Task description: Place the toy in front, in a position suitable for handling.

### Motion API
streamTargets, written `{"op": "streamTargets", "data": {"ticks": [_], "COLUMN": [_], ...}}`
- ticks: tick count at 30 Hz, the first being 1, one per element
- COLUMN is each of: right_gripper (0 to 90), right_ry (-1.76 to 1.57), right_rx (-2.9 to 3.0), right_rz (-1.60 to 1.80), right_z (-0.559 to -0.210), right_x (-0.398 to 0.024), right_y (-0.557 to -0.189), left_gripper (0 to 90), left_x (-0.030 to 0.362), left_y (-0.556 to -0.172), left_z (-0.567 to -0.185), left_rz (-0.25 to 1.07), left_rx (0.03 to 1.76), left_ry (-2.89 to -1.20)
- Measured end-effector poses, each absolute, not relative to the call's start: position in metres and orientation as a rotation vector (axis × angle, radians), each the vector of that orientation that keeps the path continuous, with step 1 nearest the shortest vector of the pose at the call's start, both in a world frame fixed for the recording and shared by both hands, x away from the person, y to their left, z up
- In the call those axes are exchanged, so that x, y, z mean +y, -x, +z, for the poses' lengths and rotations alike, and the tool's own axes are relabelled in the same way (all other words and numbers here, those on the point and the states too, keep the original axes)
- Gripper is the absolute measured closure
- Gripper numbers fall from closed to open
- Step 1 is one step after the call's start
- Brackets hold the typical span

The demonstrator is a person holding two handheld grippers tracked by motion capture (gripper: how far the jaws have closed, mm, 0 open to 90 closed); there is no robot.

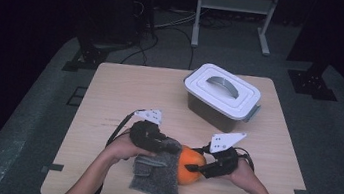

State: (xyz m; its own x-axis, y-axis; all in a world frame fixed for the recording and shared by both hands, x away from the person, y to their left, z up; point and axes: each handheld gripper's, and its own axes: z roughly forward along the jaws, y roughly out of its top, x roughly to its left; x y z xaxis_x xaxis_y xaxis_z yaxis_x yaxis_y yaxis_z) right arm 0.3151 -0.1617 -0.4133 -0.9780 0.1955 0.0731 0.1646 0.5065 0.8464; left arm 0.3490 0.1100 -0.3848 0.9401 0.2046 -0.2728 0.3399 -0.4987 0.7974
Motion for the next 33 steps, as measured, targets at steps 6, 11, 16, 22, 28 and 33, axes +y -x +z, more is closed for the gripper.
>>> {"op": "streamTargets", "data": {"ticks": [6,11,16,22,28,33], "right_gripper": [44.5,42.6,31.6,22.9,22.7,32.6], "right_ry": [-0.348,-0.422,-0.478,-0.541,-0.430,-0.341], "right_rx": [2.706,2.705,2.714,2.712,2.675,2.685], "right_rz": [1.521,1.543,1.529,1.465,1.428,1.353], "right_z": [-0.420,-0.427,-0.429,-0.419,-0.402,-0.405], "right_x": [-0.181,-0.200,-0.206,-0.205,-0.186,-0.173], "right_y": [-0.319,-0.324,-0.327,-0.320,-0.309,-0.308], "left_gripper": [70.4,70.4,70.4,70.4,70.4,70.1], "left_x": [0.112,0.116,0.109,0.107,0.095,0.094], "left_y": [-0.351,-0.353,-0.353,-0.352,-0.349,-0.349], "left_z": [-0.391,-0.398,-0.399,-0.399,-0.396,-0.396], "left_rz": [-0.173,-0.180,-0.190,-0.200,-0.208,-0.204], "left_rx": [0.408,0.437,0.435,0.445,0.409,0.402], "left_ry": [-2.129,-2.127,-2.117,-2.120,-2.123,-2.135]}}
